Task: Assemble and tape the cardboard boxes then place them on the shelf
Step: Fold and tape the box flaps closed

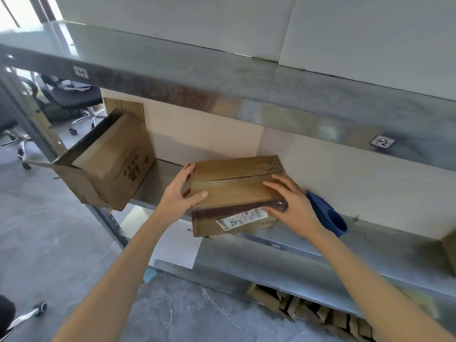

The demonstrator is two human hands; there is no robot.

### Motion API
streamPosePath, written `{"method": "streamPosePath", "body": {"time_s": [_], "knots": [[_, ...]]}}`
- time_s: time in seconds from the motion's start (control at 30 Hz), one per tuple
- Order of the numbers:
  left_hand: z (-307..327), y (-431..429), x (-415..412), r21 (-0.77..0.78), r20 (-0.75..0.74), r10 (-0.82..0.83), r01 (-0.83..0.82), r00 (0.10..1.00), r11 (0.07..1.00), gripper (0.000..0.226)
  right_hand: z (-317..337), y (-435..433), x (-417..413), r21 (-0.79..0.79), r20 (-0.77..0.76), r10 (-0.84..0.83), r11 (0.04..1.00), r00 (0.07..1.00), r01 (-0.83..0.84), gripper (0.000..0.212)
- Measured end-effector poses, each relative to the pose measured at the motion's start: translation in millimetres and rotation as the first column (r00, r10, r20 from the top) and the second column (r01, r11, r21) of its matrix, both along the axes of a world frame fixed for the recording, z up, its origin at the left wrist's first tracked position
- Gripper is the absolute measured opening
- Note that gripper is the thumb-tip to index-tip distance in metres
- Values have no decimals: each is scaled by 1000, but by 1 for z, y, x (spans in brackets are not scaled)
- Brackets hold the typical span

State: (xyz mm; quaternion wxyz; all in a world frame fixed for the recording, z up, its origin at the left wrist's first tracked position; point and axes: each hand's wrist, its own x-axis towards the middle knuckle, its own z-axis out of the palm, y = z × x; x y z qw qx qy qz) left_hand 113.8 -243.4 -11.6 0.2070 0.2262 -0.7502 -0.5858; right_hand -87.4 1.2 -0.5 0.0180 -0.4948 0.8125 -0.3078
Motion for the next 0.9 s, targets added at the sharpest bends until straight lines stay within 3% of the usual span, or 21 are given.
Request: {"method": "streamPosePath", "body": {"time_s": [0.13,0.3,0.43,0.57,0.7,0.9], "knots": [[10,-17,-11,-167,67,-76,86,995,982,74,-6,10,8,-28,-97,-63,998,993,61,57],[13,-19,-34,-410,85,40,-2,996,912,51,-5,21,12,-65,-169,-133,990,977,124,48],[7,-5,-51,-473,71,196,-140,978,870,42,1,26,8,-108,-126,-130,987,984,117,47],[-1,8,-65,-462,32,267,-223,963,859,41,8,26,-6,-12,-105,-141,990,984,141,66],[-3,3,-71,-465,37,218,-176,975,867,42,4,28,-13,119,4,-92,989,996,91,79],[1,-4,-73,-495,107,121,-52,987,867,54,-2,39,-11,106,-153,-99,988,983,116,78]]}}
